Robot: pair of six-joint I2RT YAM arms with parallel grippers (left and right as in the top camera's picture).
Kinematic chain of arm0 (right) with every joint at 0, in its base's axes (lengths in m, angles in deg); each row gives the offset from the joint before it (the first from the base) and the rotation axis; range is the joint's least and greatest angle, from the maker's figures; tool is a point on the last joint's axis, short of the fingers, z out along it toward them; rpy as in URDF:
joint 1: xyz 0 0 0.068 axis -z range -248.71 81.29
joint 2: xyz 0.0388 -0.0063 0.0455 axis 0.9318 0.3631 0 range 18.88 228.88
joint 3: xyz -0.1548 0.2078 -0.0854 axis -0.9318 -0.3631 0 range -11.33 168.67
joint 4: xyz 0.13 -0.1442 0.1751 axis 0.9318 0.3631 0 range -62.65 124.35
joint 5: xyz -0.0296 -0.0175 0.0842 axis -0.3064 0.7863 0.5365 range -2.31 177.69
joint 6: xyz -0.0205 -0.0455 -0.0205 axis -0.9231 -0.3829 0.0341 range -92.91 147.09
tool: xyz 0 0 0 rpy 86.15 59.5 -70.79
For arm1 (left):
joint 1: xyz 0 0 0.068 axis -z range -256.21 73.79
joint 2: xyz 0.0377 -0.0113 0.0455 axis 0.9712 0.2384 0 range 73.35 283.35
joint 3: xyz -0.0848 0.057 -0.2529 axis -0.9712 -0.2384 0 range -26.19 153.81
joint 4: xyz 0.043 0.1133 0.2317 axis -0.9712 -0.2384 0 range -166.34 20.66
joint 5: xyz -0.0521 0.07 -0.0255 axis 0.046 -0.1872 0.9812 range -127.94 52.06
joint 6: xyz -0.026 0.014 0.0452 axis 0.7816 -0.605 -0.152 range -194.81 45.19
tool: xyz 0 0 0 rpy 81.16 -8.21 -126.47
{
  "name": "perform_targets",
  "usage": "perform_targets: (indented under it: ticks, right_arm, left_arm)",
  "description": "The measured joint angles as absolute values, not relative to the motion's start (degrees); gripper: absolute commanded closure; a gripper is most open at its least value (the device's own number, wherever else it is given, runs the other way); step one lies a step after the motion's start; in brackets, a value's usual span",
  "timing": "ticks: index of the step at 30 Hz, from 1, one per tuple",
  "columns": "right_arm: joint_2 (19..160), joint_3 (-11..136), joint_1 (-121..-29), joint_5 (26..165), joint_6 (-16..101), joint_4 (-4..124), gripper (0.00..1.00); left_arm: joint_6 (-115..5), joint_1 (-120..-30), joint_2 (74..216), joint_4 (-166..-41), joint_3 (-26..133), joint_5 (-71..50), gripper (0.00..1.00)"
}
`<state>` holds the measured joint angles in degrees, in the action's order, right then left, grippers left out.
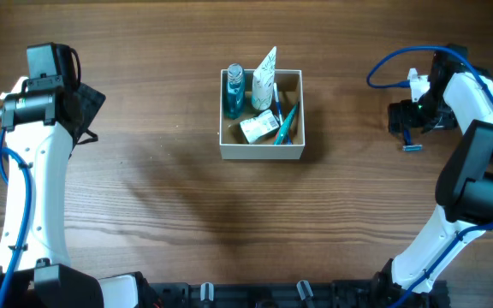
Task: Pack container
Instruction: 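Lower the right gripper onto the blue razor and grasp its handle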
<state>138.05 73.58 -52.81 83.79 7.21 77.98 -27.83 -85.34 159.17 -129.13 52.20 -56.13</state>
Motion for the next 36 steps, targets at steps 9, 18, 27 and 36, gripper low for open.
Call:
perform_targets:
  ticks: [9,18,27,36]
  right_arm:
    - [138.10,73.40,-52.81,84.46,7.21,76.32,0.01]
    - [138.14,73.38,-52.81,87.94,7.21,74.55,0.01]
    - [140.06,73.40,-52.81,88.75,7.12,74.92,0.01]
    - [140.06,73.40,-52.81,88.88,6.86,74.77,0.64]
  left_arm:
    - [-27.83,-85.34,159.17,-129.13,52.20,-56.13,0.00]
    - [-27.83,-85.34,159.17,-129.13,52.20,-56.13,0.00]
    - [-27.83,-85.34,159.17,-129.13,52.20,-56.13,0.00]
    - [-27.83,-85.34,159.17,-129.13,52.20,-56.13,0.00]
